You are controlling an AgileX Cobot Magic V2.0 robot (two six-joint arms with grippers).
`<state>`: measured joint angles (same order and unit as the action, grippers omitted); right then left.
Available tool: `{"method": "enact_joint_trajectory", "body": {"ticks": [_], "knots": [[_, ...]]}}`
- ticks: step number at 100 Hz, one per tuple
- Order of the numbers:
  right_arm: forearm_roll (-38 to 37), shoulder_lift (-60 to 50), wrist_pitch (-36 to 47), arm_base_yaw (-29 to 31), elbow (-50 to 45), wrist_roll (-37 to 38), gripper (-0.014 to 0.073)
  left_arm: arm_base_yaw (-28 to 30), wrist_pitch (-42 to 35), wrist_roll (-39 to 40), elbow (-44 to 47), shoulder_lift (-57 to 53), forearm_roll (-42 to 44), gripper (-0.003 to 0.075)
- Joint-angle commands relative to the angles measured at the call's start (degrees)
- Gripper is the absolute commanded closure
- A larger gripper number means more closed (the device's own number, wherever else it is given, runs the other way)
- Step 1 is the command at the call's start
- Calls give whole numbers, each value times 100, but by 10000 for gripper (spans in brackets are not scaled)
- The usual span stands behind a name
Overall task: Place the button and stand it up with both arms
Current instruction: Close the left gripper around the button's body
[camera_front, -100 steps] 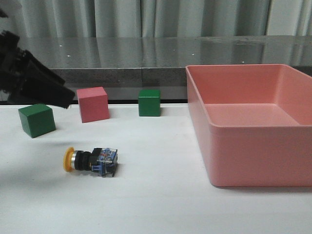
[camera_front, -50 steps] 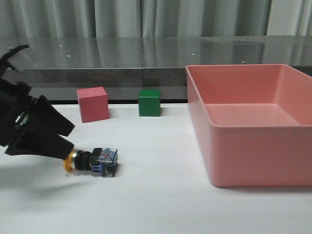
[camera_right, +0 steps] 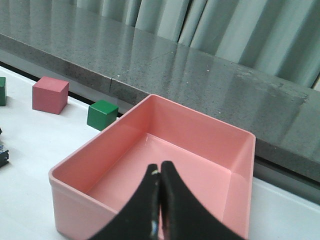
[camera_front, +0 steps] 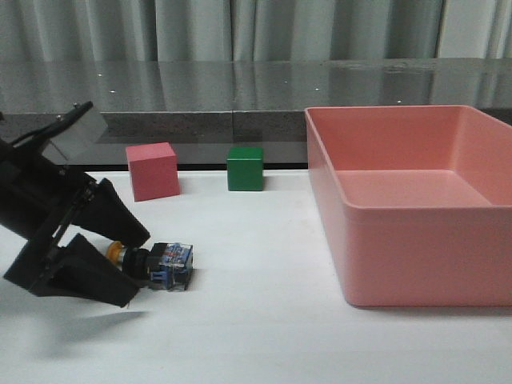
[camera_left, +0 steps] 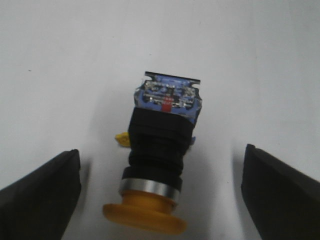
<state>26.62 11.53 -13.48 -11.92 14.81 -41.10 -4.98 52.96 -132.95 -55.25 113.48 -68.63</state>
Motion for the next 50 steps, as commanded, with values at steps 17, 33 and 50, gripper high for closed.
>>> {"method": "enact_joint_trajectory", "body": {"ticks": [17,33,50], "knots": [[78,62,367,37,150,8,707,-62,169,-14,-110,28,-207,188],[78,62,362,37,150,8,707,-62,235,-14,-110,28,-207,477],[78,62,362,37,150,8,707,-62,392,24,-188,-7,-196,740]]}}
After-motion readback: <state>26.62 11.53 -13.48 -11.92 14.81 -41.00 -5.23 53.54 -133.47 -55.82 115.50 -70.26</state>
